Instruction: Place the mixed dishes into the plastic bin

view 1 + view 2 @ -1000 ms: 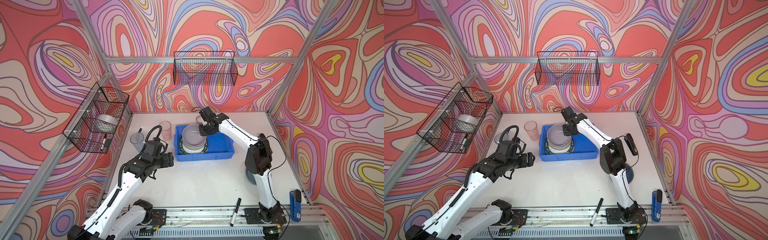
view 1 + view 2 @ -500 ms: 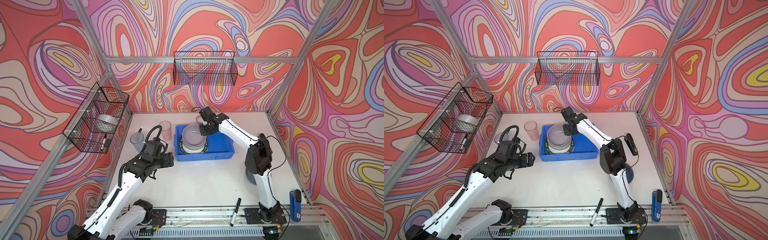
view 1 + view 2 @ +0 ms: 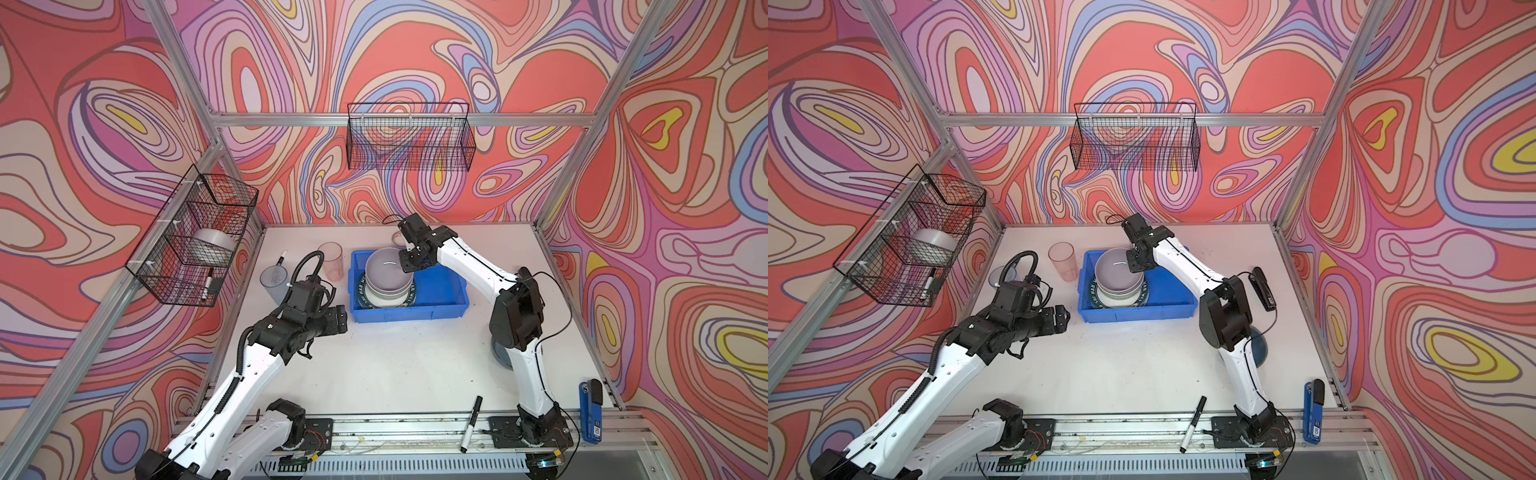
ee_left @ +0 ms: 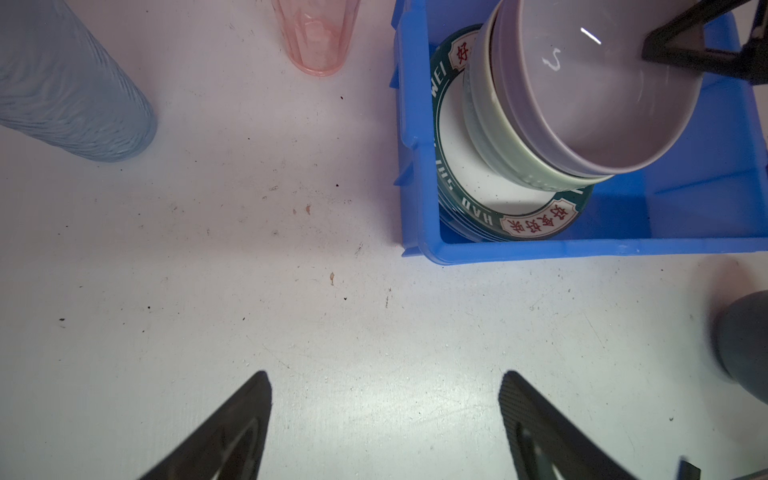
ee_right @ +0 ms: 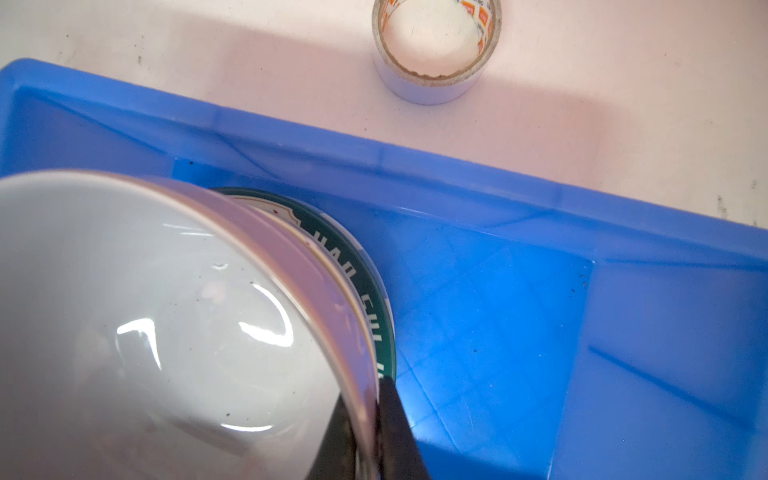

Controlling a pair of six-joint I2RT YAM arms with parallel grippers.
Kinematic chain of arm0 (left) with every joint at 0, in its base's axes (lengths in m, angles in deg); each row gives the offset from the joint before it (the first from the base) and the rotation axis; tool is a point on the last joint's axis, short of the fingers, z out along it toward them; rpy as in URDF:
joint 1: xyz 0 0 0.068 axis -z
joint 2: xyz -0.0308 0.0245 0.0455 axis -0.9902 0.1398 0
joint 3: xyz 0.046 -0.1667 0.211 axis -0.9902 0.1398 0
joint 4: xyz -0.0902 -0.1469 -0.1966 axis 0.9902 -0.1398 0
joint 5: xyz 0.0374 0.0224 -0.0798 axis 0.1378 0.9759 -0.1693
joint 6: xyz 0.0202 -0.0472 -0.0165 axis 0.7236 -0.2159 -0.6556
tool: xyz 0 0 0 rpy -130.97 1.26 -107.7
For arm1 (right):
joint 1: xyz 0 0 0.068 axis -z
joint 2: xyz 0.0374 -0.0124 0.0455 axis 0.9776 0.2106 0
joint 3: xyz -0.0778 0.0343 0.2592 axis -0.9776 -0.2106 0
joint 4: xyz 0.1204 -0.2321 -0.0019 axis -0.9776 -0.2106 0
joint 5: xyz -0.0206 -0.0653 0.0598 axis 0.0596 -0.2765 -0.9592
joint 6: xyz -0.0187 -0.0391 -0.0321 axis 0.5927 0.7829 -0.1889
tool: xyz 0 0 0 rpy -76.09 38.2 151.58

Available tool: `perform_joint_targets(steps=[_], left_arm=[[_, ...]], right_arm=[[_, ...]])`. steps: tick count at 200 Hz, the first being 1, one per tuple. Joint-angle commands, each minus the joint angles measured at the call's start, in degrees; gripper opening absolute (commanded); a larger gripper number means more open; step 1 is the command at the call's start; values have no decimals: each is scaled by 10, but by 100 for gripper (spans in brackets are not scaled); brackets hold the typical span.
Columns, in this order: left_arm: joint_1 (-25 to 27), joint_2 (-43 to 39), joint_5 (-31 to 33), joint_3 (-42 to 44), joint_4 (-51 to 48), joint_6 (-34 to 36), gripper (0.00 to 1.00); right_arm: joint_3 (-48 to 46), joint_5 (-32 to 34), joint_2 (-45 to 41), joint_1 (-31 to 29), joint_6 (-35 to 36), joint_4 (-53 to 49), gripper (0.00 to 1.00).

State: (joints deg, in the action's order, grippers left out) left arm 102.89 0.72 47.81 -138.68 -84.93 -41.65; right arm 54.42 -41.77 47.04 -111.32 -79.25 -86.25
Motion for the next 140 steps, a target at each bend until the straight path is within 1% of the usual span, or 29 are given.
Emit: perform_joint_targets(steps=[1,19,64,81,112,140], left_arm=[[-5,3,-3,3,-4,3,89],[-4,3,-3,3,-4,3,89],[-5,4,-5,4,-4,3,89],[-4,5,-6,5,-4,3,89],[-5,5,-7,3,-4,4,89],[-5,5,-5,2,-5,5,89]], right_arm=[[28,-5,6,-3,-1,-7,7],[31,-9,9,-3,-1,-14,9],[31,-7,0,-2,3,-17,29],[28,0,-8,-2,6,-14,33],[23,13,-19,-3,18,4,33],[35,17,-9,-3,21,2,29]])
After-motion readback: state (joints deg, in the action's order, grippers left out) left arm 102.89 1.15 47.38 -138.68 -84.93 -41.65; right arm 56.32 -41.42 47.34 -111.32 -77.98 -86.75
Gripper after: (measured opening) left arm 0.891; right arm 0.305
